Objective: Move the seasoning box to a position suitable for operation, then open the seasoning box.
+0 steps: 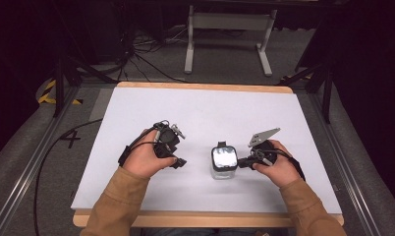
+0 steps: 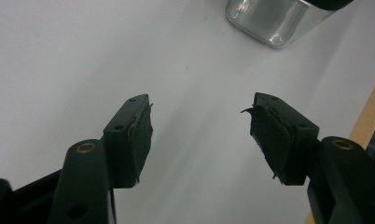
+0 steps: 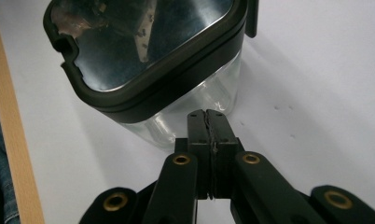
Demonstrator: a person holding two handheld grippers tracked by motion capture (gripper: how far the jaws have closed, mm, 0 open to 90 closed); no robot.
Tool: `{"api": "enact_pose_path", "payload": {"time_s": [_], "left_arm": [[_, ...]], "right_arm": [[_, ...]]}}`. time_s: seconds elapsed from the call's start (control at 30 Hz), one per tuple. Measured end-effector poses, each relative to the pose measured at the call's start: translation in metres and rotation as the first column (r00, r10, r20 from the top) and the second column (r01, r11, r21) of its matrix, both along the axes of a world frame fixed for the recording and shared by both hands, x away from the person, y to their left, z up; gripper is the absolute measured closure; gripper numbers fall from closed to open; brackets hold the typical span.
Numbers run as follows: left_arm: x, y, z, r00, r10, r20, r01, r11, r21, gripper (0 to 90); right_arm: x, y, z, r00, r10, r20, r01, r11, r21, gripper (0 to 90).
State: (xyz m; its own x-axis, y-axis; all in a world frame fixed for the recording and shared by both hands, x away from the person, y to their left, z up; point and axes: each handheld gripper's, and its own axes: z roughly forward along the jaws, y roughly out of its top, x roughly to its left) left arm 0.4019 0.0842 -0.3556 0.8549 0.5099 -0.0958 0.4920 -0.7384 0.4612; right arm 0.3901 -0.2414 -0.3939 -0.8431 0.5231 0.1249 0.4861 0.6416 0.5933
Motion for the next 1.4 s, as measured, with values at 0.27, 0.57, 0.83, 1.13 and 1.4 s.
{"api": "enact_pose_path", "payload": {"time_s": [0.27, 0.57, 0.83, 1.13, 1.4], "left_arm": [[0.001, -0.003, -0.001, 1.0, -0.004, 0.001, 0.004, 1.0, 0.0, 39.0], [0.0, -0.01, 0.012, 0.9929, -0.098, 0.068, 0.105, 0.9888, -0.106, 51.6], [0.005, -0.016, 0.028, 0.9979, -0.063, 0.014, 0.065, 0.9751, -0.212, 49.2], [0.026, -0.042, 0.034, 0.9897, -0.127, 0.067, 0.139, 0.9613, -0.238, 65.2], [0.045, -0.063, 0.028, 0.987, -0.15, 0.057, 0.161, 0.9427, -0.292, 77.5]], "right_arm": [[-0.002, 0.0, -0.003, 0.9996, 0.005, -0.029, -0.005, 0.9999, -0.01, 90.0], [-0.006, -0.027, 0.023, 0.996, -0.079, 0.043, 0.077, 0.9965, 0.033, 89.9], [-0.01, -0.052, 0.038, 0.9877, -0.142, 0.067, 0.136, 0.9874, 0.08, 89.8], [-0.01, -0.056, 0.04, 0.9863, -0.149, 0.071, 0.142, 0.9855, 0.093, 89.2], [-0.009, -0.061, 0.041, 0.9858, -0.152, 0.07, 0.144, 0.9836, 0.109, 89.1]]}}
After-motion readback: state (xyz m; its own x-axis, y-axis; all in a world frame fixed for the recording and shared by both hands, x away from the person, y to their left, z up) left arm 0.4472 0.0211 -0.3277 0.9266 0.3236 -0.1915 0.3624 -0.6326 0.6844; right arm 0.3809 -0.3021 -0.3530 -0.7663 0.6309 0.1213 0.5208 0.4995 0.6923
